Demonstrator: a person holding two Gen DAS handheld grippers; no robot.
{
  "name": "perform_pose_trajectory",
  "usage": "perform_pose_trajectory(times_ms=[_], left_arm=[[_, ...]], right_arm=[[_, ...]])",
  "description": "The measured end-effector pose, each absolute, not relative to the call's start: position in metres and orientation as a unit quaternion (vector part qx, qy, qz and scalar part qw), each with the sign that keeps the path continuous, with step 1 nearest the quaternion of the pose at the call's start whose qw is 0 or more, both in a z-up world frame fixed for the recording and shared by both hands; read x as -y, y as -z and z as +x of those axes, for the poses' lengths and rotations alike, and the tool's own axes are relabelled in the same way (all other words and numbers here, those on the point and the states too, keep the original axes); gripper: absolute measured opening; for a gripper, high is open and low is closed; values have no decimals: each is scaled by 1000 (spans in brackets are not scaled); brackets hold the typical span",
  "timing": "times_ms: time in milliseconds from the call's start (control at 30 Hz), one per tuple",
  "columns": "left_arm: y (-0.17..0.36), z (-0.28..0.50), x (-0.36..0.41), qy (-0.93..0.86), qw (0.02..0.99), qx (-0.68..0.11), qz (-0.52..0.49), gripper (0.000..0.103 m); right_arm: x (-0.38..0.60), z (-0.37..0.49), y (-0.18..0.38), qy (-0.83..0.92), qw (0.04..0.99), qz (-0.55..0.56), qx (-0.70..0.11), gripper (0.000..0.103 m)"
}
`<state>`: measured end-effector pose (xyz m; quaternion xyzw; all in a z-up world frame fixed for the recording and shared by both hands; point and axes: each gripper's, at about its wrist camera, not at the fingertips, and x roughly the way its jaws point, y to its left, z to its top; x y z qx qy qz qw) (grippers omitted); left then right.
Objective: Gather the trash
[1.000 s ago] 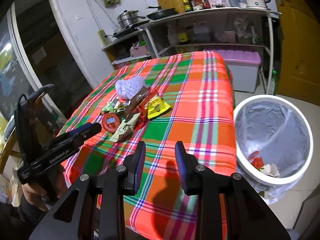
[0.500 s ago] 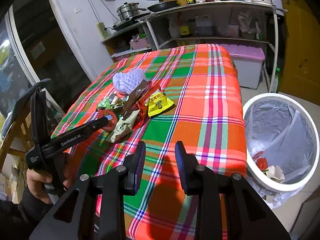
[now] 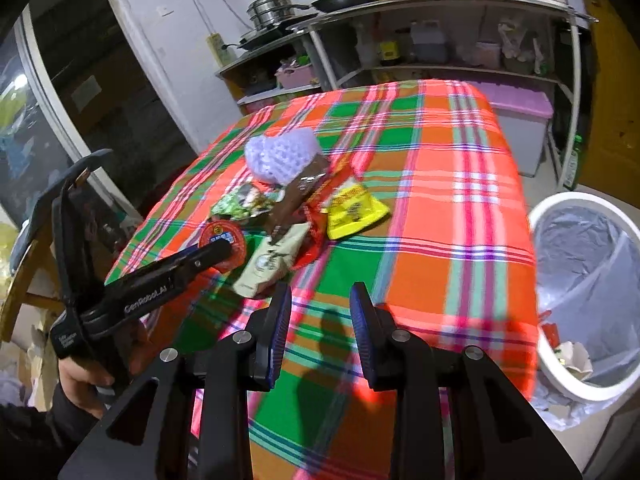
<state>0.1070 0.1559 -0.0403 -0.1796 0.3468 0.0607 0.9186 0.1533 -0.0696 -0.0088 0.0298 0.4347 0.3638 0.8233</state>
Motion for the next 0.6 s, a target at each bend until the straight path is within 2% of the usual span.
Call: perform_pose_trajectory(times_ms=[600], left_arm=[[33, 80, -169, -58, 926, -329, -177, 41]], right_arm=[[5, 174, 37, -380, 791, 31, -478, 32]])
